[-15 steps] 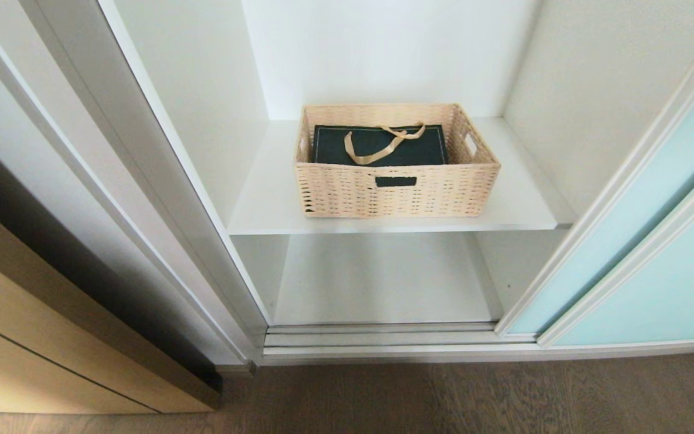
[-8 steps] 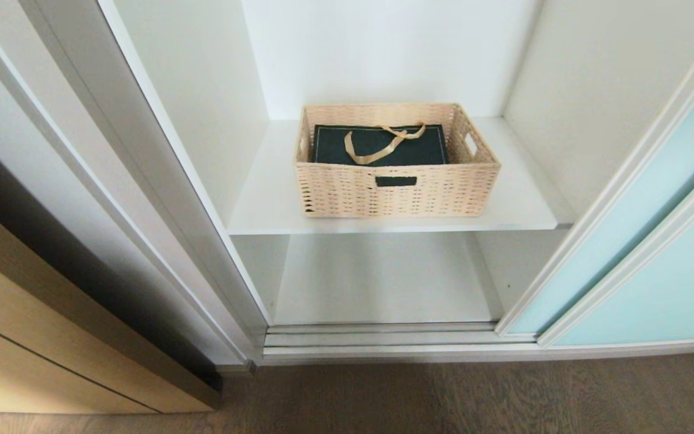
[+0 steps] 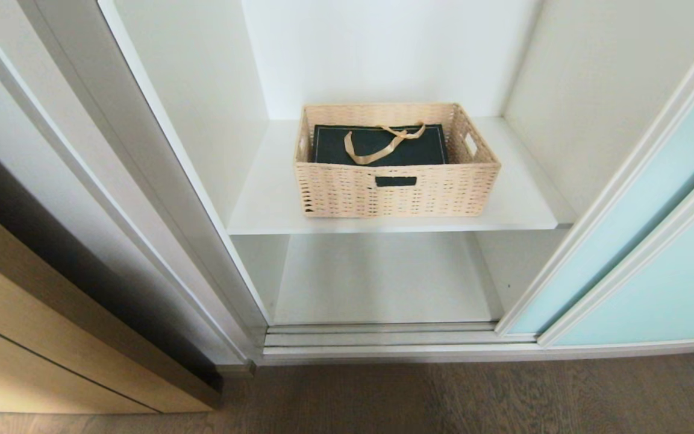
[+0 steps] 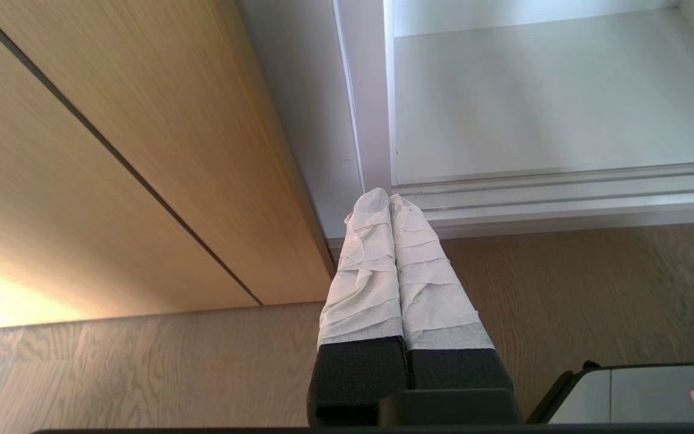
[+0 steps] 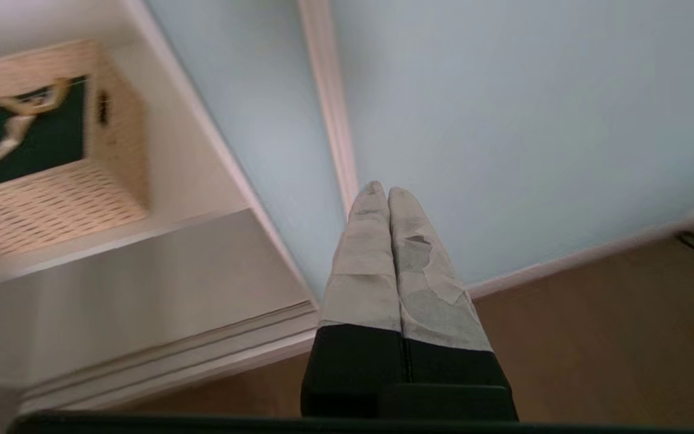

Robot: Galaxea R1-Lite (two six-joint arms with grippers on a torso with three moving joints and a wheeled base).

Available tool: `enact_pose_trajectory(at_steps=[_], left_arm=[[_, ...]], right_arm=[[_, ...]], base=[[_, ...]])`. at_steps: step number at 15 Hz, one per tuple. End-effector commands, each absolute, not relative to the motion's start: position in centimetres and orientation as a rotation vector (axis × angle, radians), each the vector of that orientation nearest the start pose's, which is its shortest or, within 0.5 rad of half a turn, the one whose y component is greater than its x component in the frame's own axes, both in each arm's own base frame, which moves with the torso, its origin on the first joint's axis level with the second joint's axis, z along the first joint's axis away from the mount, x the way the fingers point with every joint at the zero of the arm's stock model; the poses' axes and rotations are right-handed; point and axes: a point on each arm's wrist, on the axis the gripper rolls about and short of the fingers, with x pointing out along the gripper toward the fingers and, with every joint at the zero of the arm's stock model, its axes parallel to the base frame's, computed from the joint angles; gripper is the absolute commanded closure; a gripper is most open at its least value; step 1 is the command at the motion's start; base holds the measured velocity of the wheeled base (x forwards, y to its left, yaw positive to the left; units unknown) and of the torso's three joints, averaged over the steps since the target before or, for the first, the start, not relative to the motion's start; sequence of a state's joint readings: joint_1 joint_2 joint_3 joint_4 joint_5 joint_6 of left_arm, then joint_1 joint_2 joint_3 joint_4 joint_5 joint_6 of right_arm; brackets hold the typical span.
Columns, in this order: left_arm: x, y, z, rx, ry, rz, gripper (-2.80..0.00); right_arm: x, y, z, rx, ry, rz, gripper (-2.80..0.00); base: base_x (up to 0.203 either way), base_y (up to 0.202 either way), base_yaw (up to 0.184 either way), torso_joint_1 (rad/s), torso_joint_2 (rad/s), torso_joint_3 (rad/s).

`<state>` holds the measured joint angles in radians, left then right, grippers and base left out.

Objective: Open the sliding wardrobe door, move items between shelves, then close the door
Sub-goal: Close the door

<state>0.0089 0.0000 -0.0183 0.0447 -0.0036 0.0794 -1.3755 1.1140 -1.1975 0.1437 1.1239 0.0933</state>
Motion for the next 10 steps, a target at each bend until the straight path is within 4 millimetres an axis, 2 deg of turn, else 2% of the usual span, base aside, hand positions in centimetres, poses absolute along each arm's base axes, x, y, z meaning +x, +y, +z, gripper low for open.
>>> enact_pose_trajectory(at_steps=[1,6,10], left_arm=[[-2.4,0.0,7.6,0.08,0.028,0.005,0.0],[-2.4,0.0,7.6,0.08,0.028,0.005,0.0],[-2.4,0.0,7.6,0.08,0.028,0.004,0.0]], right_arm=[[4.6,-14.1,35.4,0.184,0.016,-0.204,0.0],[5.1,-17.9,34.1,0.288,0.032,-0.045,0.0],[7.3,-19.9,35.0,0.29,0.043,0.083,0.0]], base=[[0.0,0.0,0.0,0.0,0.0,0.0],[0.0,0.0,0.0,0.0,0.0,0.0],[0.0,0.0,0.0,0.0,0.0,0.0]])
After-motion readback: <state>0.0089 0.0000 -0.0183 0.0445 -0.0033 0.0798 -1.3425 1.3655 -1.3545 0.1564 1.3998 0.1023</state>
